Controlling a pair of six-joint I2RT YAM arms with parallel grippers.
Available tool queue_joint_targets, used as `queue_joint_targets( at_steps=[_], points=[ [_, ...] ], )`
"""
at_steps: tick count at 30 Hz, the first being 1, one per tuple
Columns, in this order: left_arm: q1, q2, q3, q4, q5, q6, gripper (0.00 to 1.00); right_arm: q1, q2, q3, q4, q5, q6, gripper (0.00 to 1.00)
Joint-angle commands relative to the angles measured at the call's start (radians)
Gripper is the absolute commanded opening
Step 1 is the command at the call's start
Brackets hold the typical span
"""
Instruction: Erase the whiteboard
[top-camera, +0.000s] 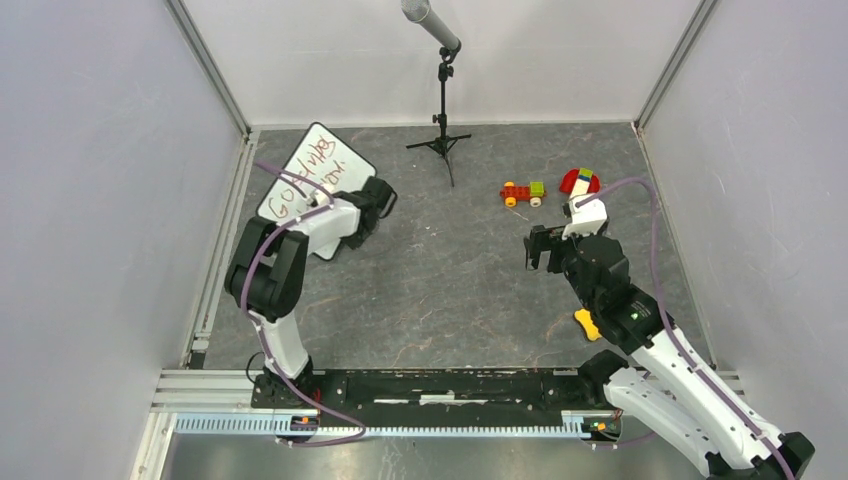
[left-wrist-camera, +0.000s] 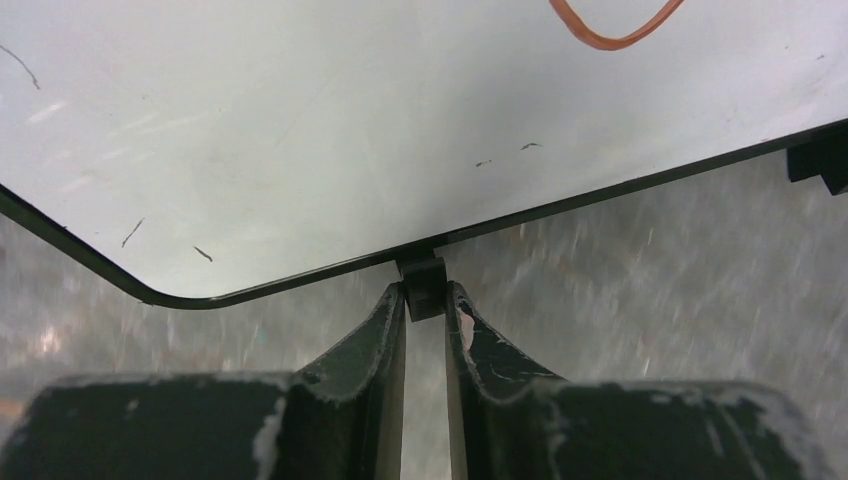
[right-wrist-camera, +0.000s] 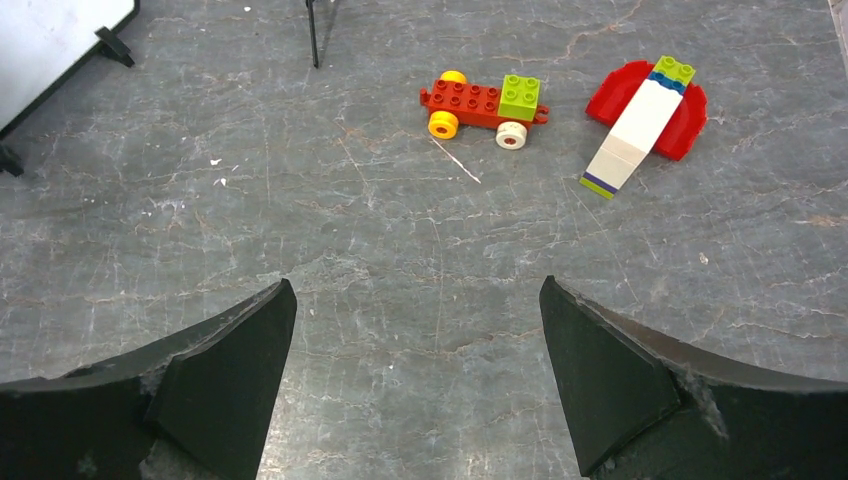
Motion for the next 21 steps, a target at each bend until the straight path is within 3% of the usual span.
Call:
queue_joint_targets(
  at_steps=[1, 5, 8, 12, 21],
  points=[
    [-0.171, -0.078, -0.092, -0.107, 0.030, -0.203, 0.02, 0.002, 0.007, -0.014, 0.046, -0.002, -0.003, 0.98],
    [-0.342, -0.107, -0.122, -0.157, 0.028, -0.375, 0.03, 0.002, 0.011, -0.028, 0.060, -0.022, 0.006, 0.98],
    [-0.466, -0.093, -0.097, -0.158, 0.025, -0.431, 0.11, 0.002, 0.016, -0.029, 0.053, -0.048, 0.012, 0.98],
    [-0.544, -0.050, -0.040, -0.163, 0.069, -0.452, 0.27, 0.003, 0.011, -0.038, 0.037, -0.058, 0.025, 0.98],
    [-0.618, -0.100, 0.008, -0.094, 0.131, -0.299, 0.83, 0.002, 0.019, -0.090, 0.033, -0.044, 0.027, 0.98]
  ],
)
